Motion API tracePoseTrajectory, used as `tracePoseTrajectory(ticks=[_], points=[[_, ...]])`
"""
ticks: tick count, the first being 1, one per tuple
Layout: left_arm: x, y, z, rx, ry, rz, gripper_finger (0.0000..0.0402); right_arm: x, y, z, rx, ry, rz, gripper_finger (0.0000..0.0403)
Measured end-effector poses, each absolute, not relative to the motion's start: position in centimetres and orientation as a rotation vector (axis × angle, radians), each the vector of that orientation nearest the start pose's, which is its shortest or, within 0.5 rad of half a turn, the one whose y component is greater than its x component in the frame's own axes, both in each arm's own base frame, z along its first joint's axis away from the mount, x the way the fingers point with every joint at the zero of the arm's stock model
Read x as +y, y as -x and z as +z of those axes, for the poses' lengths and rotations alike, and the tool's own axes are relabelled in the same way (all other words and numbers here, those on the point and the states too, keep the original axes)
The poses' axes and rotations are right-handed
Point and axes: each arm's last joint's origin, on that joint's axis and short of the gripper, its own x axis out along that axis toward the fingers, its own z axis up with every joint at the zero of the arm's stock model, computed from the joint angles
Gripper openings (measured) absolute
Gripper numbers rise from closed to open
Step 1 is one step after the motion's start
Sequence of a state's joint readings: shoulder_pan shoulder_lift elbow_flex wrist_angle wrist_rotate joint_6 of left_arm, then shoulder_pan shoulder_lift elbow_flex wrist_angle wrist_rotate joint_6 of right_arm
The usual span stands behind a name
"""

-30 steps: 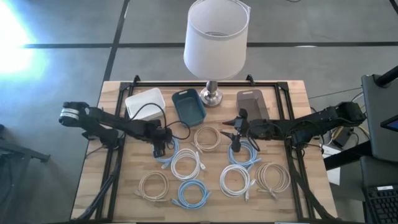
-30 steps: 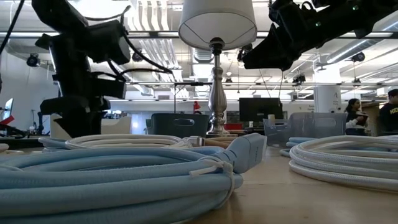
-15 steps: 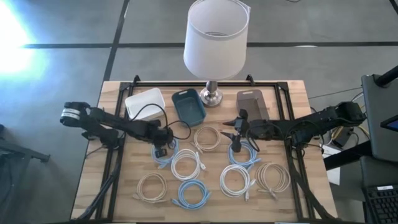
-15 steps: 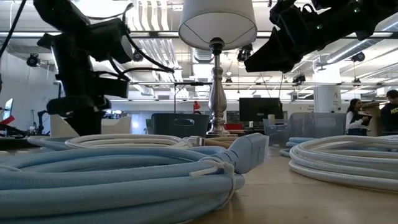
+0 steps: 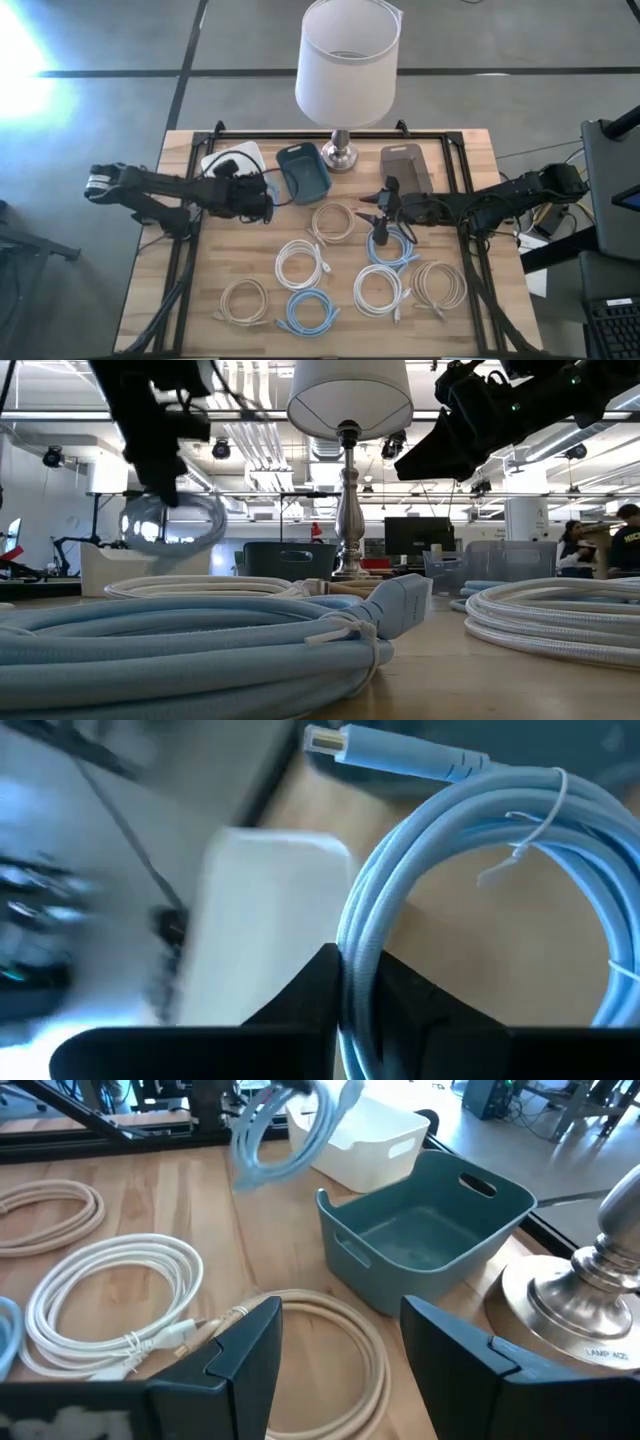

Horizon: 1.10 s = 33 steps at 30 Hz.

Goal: Pick & Place USB Port
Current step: Put the top left blue charger cable into the white bin

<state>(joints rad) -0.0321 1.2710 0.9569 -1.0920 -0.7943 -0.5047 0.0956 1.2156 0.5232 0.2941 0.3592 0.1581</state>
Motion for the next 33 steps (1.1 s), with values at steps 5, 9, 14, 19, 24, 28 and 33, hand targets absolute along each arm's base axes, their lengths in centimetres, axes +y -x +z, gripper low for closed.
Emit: tracePoseTrajectory(ticks=[5,9,14,19,24,28,33], points=[[2.1,-20.4,27.7,1.016,-0.458,1.115,0.0043,1.3,-24.2,20.4,0.369,-0.065,-0.29,0.0201],[3.4,-20.2,28.4,1.022,-0.546,1.203,0.0043,1.3,-24.2,20.3,0.369,-0.063,-0.294,0.0201],[6.1,-19.2,27.6,1.175,-0.516,1.257,0.0043,1.3,-24.1,20.2,0.373,-0.06,-0.297,0.0201],[9.3,-17.6,26.3,1.296,-0.454,1.389,0.0043,1.3,-24.0,19.8,0.383,-0.059,-0.298,0.0201],[11.8,-16.3,23.9,1.42,-0.377,1.385,0.0043,1.2,-23.9,19.7,0.384,-0.059,-0.298,0.0201],[12.7,-16.5,21.3,1.471,-0.413,1.245,0.0044,1.3,-24.0,20.0,0.351,-0.06,-0.295,0.0201],[13.1,-17.2,19.4,1.431,-0.543,1.165,0.0044,1.3,-24.2,20.6,0.292,-0.063,-0.289,0.0201]])
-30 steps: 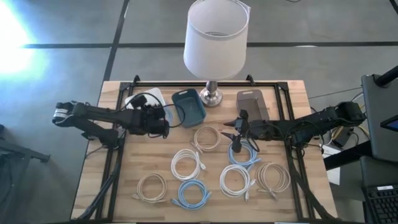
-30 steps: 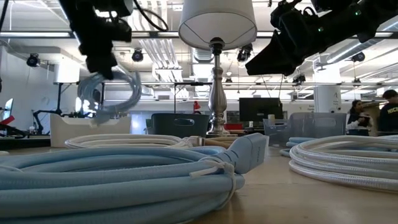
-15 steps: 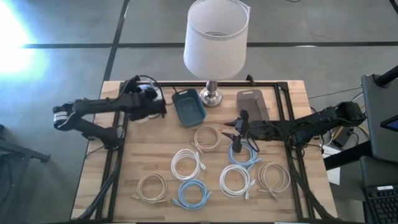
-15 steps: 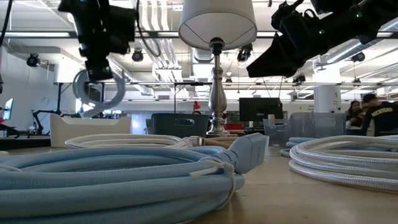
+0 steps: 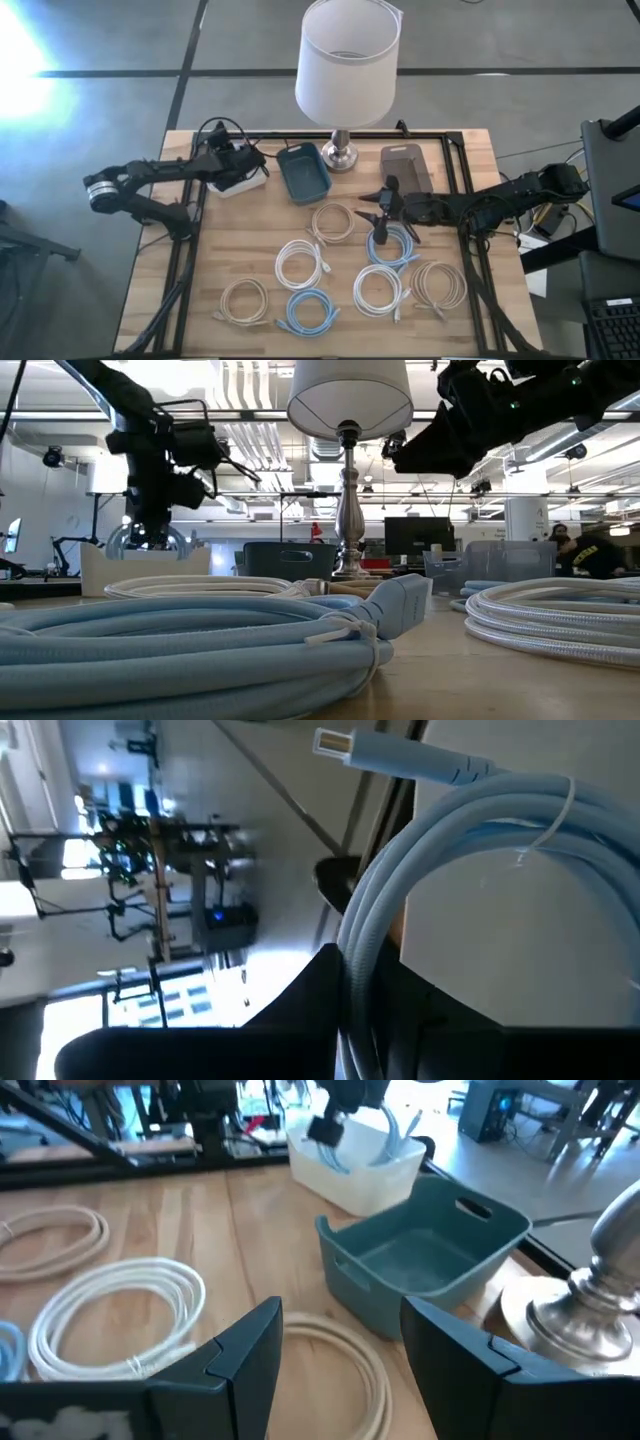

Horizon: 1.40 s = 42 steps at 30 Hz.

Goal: Pick & Place USB Port
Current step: Put the top left blue charger cable into the white bin, then put the right blue charger cable into the white bin

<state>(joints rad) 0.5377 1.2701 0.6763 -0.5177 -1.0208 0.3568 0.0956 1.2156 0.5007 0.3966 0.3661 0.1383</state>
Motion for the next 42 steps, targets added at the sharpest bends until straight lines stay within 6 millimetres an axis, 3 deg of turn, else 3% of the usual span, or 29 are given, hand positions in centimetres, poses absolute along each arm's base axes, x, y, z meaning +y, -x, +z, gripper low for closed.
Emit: tracePoseTrajectory(ticks=[4,9,16,21,28,33,42], points=[[13.3,-17.4,19.0,1.418,-0.586,1.157,0.0052,1.3,-24.3,20.9,0.26,-0.071,-0.287,0.0201],[13.4,-17.3,19.2,1.436,-0.617,1.199,0.0096,1.3,-24.3,20.9,0.258,-0.117,-0.291,0.0201],[13.2,-17.3,18.7,1.372,-0.472,1.124,0.0167,1.8,-24.4,20.8,0.275,-0.202,-0.135,0.0201],[13.1,-17.3,19.1,1.384,-0.457,1.126,0.0198,1.8,-24.3,20.4,0.316,-0.275,-0.142,0.0201],[13.3,-17.6,20.4,1.375,-0.472,1.177,0.0205,1.7,-23.5,18.8,0.476,-0.466,-0.229,0.0201],[12.9,-18.5,21.7,1.305,-0.438,1.185,0.0204,1.5,-22.6,17.5,0.593,-0.619,-0.392,0.0201],[10.9,-21.6,23.7,1.051,-0.109,0.783,0.0204,2.8,-21.8,16.8,0.671,-0.782,-0.452,0.0201]])
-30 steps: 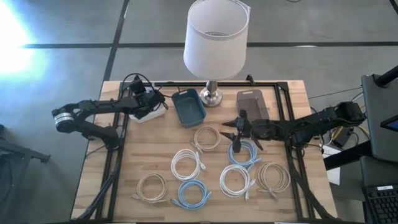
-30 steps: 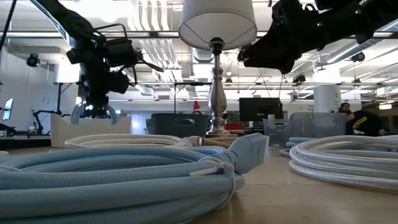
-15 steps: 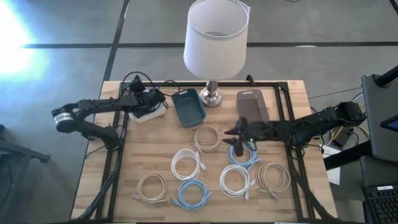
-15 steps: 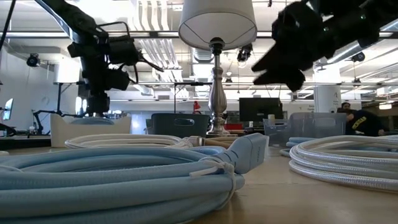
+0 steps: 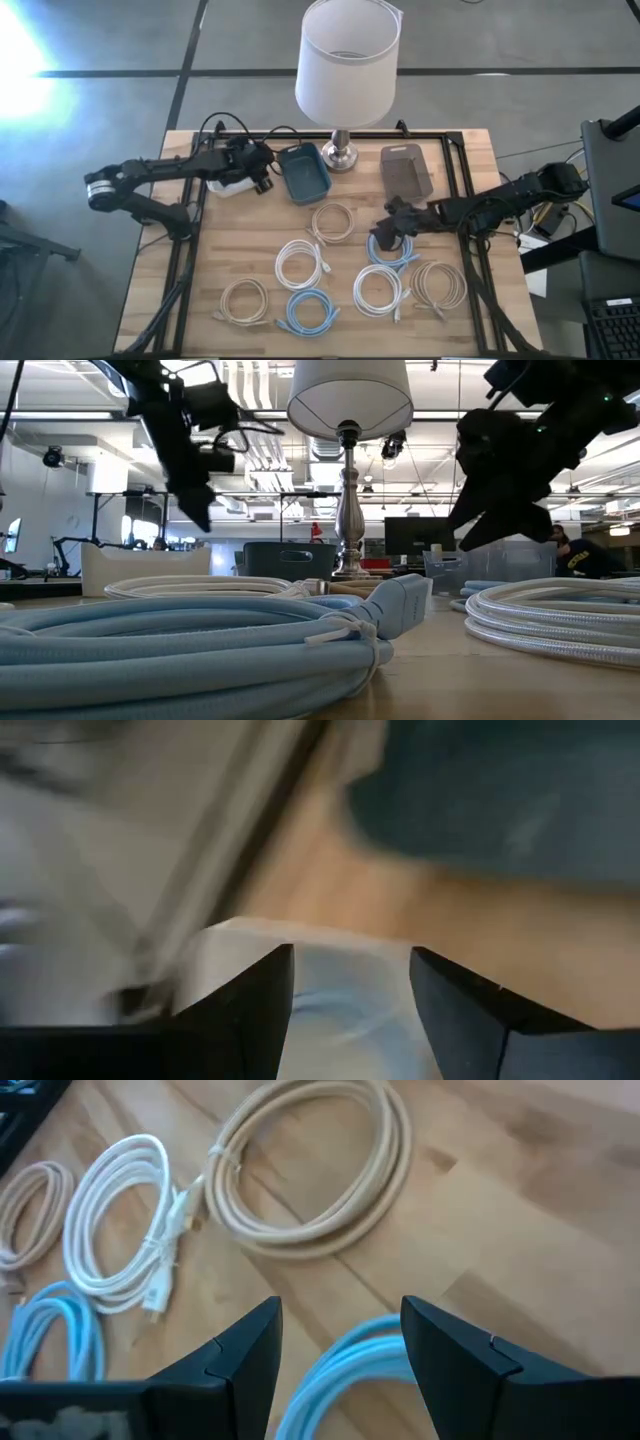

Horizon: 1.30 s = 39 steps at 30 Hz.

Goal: Pick & Place USB Port
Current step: Put the right blue charger cable into the white bin

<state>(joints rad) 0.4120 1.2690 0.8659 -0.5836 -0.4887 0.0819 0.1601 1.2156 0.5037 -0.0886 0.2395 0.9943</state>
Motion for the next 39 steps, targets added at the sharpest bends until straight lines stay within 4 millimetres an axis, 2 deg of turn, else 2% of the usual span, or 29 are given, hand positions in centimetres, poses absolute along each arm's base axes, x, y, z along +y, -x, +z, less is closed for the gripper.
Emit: tracePoseTrajectory(ticks=[7,11,18,23,28,32,35,39], points=[[9.2,-24.0,24.3,0.815,0.108,0.419,0.0204,4.2,-21.8,16.8,0.657,-0.807,-0.465,0.0201],[8.1,-24.9,24.7,0.723,0.133,0.324,0.0204,5.1,-22.7,15.8,0.71,-0.814,-0.477,0.0201],[6.7,-25.6,24.8,0.677,0.108,0.268,0.0204,6.3,-25.6,14.0,0.858,-0.808,-0.492,0.0201],[6.6,-25.7,24.8,0.677,0.107,0.264,0.0204,6.8,-27.4,14.3,0.971,-0.787,-0.572,0.0201],[6.6,-25.7,24.9,0.672,0.099,0.262,0.0204,7.0,-28.4,15.8,1.108,-0.771,-0.738,0.0201],[6.6,-25.7,24.9,0.673,0.099,0.262,0.0204,7.3,-29.5,16.5,1.124,-0.768,-0.785,0.0201],[6.6,-25.7,24.9,0.673,0.099,0.262,0.0204,7.7,-30.8,16.3,1.108,-0.8,-0.788,0.0201],[6.6,-25.7,24.9,0.671,0.098,0.262,0.0204,8.1,-31.8,14.8,1.173,-0.807,-0.8,0.0201]])
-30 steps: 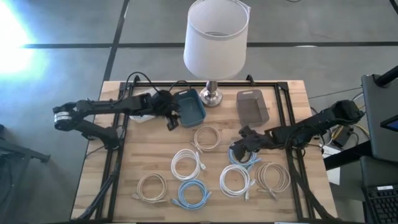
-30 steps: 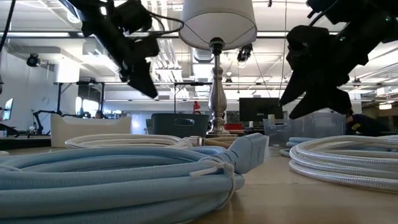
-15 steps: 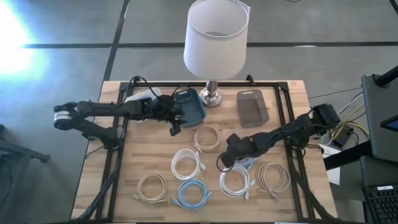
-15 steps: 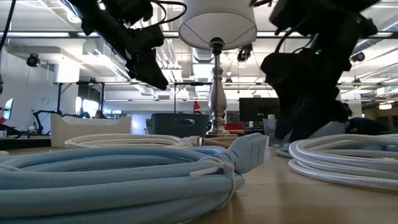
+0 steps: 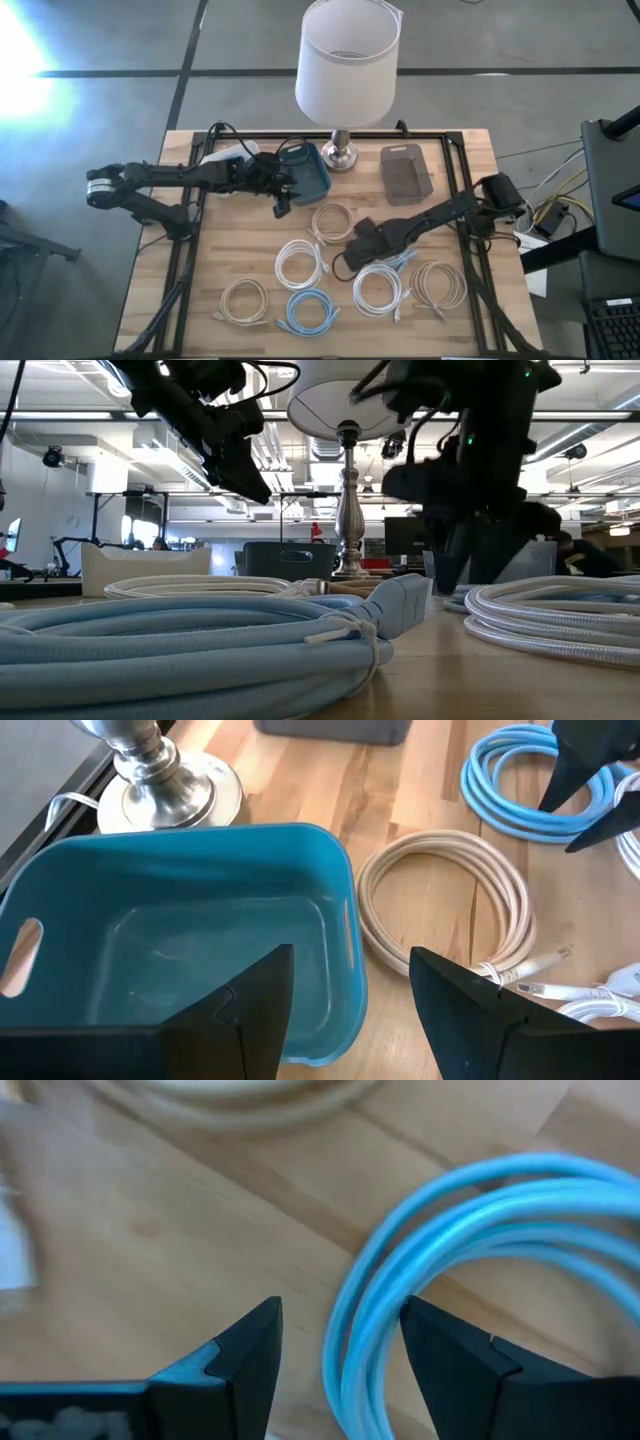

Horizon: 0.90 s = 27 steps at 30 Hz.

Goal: Pick & Place USB Port
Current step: Put the right blue charger cable into the white bin

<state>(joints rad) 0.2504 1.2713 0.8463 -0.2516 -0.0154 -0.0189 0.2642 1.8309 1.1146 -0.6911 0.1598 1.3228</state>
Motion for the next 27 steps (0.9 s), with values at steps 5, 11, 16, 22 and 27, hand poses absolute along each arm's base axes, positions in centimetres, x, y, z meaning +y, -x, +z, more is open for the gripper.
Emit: tracePoseTrajectory(ticks=[5,11,16,22,27], points=[[6.6,-25.7,24.9,0.674,0.098,0.262,0.0204,8.1,-32.6,13.9,1.256,-0.78,-0.795,0.0201],[6.6,-25.7,24.9,0.672,0.096,0.262,0.0204,8.3,-33.9,14.3,1.27,-0.686,-0.673,0.0196],[6.6,-25.7,24.9,0.668,0.072,0.254,0.0204,8.6,-34.9,14.2,1.276,-0.642,-0.617,0.0166],[6.6,-25.7,24.9,0.668,0.077,0.255,0.0204,8.8,-35.4,14.0,1.305,-0.62,-0.557,0.0094],[6.6,-25.7,24.9,0.667,0.078,0.256,0.0204,8.9,-35.5,14.3,1.311,-0.574,-0.5,0.0026]])
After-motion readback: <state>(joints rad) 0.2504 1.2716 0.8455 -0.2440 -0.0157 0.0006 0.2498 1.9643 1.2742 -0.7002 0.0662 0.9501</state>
